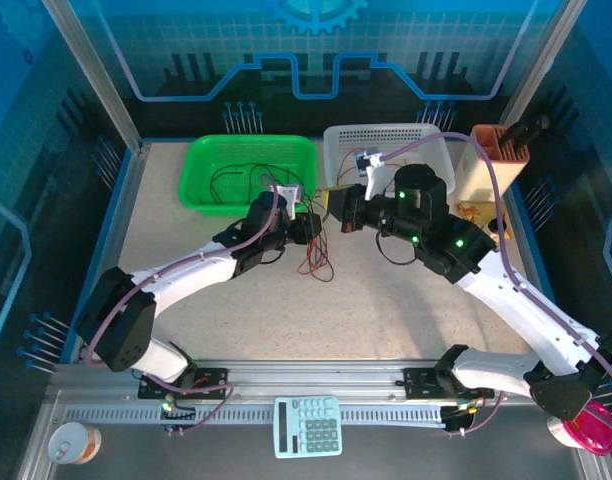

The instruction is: Untangle the cables

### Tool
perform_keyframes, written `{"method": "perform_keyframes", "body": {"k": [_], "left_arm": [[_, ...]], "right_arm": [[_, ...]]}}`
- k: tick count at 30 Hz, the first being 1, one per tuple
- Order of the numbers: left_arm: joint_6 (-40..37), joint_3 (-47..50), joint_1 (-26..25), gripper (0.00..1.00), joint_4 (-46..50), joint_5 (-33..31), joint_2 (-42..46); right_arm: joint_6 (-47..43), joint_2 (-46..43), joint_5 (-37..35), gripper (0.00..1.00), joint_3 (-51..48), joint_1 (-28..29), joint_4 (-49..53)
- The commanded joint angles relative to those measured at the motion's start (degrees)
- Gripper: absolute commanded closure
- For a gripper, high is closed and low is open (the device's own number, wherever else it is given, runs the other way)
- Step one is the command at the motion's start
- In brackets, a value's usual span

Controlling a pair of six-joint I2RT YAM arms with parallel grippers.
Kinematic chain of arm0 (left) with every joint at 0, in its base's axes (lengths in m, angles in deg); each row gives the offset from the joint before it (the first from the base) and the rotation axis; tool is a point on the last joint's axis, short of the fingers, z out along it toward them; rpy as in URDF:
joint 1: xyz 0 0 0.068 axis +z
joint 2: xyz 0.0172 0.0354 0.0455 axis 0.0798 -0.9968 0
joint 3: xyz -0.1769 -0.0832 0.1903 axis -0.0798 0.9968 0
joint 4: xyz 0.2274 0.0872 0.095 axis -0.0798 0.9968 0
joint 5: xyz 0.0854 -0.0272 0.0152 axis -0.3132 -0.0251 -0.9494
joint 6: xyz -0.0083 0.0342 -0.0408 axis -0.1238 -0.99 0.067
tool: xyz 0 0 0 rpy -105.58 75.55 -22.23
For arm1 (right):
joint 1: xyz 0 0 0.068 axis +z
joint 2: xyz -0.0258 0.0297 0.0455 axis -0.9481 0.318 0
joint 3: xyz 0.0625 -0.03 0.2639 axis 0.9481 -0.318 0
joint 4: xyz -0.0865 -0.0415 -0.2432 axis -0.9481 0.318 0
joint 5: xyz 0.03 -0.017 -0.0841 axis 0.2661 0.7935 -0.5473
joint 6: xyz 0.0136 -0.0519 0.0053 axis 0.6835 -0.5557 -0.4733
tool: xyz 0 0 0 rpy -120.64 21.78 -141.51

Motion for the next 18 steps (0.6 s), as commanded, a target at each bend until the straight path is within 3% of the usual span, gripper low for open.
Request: {"method": "perform_keyframes", "body": {"k": [1, 18], "left_arm": [[0.3, 1.5, -0.7, 0.76, -2.1, -0.9, -1.3], [2.2, 11.1, -1.7, 0.77, -5.3, -1.3, -2.0]], "right_arm": [[0.4, -1.6, 1.0, 1.0, 3.0, -1.4, -2.1], [2.2, 0.9, 1.8, 1.0, 13.7, -14.8, -6.9]]}}
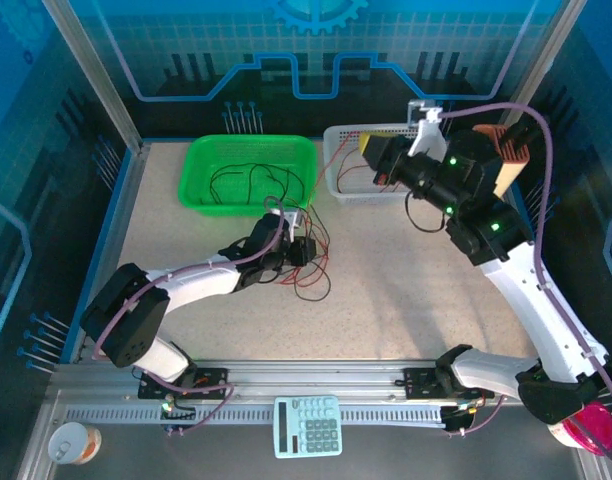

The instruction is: Untangle the cables

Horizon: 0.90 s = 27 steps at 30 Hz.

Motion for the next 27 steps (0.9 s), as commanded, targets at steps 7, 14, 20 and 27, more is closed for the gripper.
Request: {"method": "perform_keyframes", "body": {"k": [7, 14, 20, 27], "left_arm": [[1.2, 3.6, -0.5, 0.78, -3.1, -1.3, -0.6], [1.8, 4.5, -0.5, 0.76, -3.5, -1.0, 0.0], [1.7, 4.5, -0.5, 0.61, -2.3, -0.9, 2.7], [2.2, 3.8, -0.5, 0.48, -1.5, -0.6, 5.0]], "right_arm": [[4.8, -0.3, 0.9, 1.0, 5.2, -9.5, -6.5], [5.9, 0.5, 5.3, 1.0, 7.8, -12.7, -6.8], [5.1, -0.8, 7.0, 1.0, 5.6, -13.0, -6.3], [4.6, -0.1, 4.7, 1.0, 3.8, -14.1, -9.3]]}}
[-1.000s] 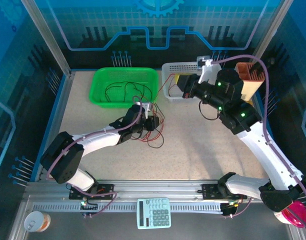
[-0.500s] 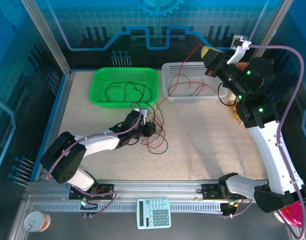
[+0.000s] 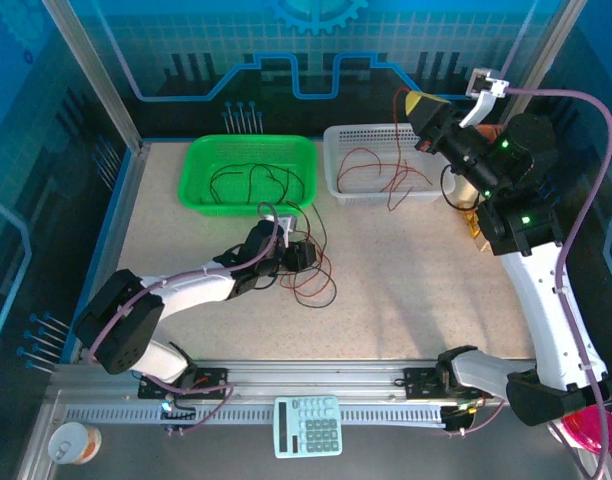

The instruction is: Untangle the cables

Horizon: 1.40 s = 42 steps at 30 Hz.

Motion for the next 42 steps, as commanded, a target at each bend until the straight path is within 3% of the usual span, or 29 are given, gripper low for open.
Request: {"method": "perform_keyframes", "body": {"k": [1, 25, 33, 38, 42], "left_arm": [[0.5, -0.2, -0.5, 0.45, 0.4, 0.0, 2.5], [3.2, -1.5, -0.5, 0.01, 5.3, -3.2, 14.7], [3.4, -2.1, -0.5, 0.01, 8.2, -5.0, 18.3], [3.1, -2.1, -0.5, 0.01, 10.6, -6.1, 21.2], [2.8, -1.8, -0.5, 0.01, 12.3, -6.9, 23.1]], "right_arm": [[-0.5, 0.3, -1.4, 1.0, -0.7, -0.8, -4.7], [-12.8, 17.0, -13.0, 1.0, 8.8, -0.1, -18.0], [-13.2, 27.4, -18.4, 1.0, 2.2, 1.3, -17.2], [-12.0, 38.7, -15.8, 1.0, 5.7, 1.1, -10.3], [-10.7, 43.0, -14.3, 1.0, 6.9, 0.7, -7.7]]}}
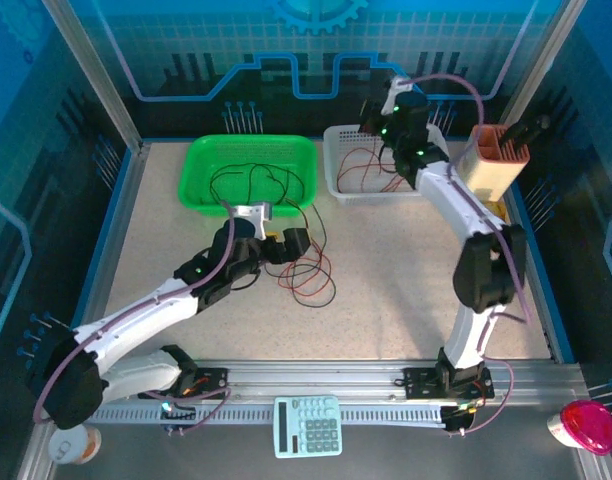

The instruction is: Untangle the cables

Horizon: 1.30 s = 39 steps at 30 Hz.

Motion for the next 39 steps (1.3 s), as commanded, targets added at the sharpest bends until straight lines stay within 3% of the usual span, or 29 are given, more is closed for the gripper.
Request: {"method": "perform_keyframes", "body": {"k": [1, 14, 23, 25, 28, 31, 34, 39], "left_arm": [[-0.1, -1.5, -0.4, 0.01, 2.5, -2.0, 2.2], [0.8, -0.2, -0.4, 0.01, 0.8, -1.7, 1.9], [1.1, 0.5, -0.4, 0.01, 1.5, -2.1, 3.6], [1.0, 0.4, -0.4, 0.01, 1.7, -2.2, 3.9], [1.0, 0.3, -0.4, 0.01, 1.8, -2.1, 3.8], [1.2, 0.3, -0.4, 0.01, 1.5, -2.2, 3.8], [1.4, 0.3, -0.4, 0.01, 1.2, -2.3, 3.7], [1.4, 0.0, -0.4, 0.01, 1.1, -2.4, 3.5]], "right_arm": [[1.3, 1.7, 1.4, 1.0, 1.2, 0.1, 4.0], [3.0, 5.1, -3.1, 1.0, -1.4, -4.1, 10.2], [6.2, 9.8, 0.4, 1.0, -2.6, -7.4, 15.4], [6.8, 9.8, 2.0, 0.86, -2.6, -7.9, 15.8], [6.6, 8.8, 3.7, 0.55, -2.2, -7.9, 15.9], [6.5, 7.3, 5.0, 0.36, -1.7, -7.9, 15.7], [6.2, 5.5, 6.6, 0.28, -1.4, -7.9, 15.2], [6.7, 0.6, 9.2, 0.23, -2.2, -7.6, 12.5]]}}
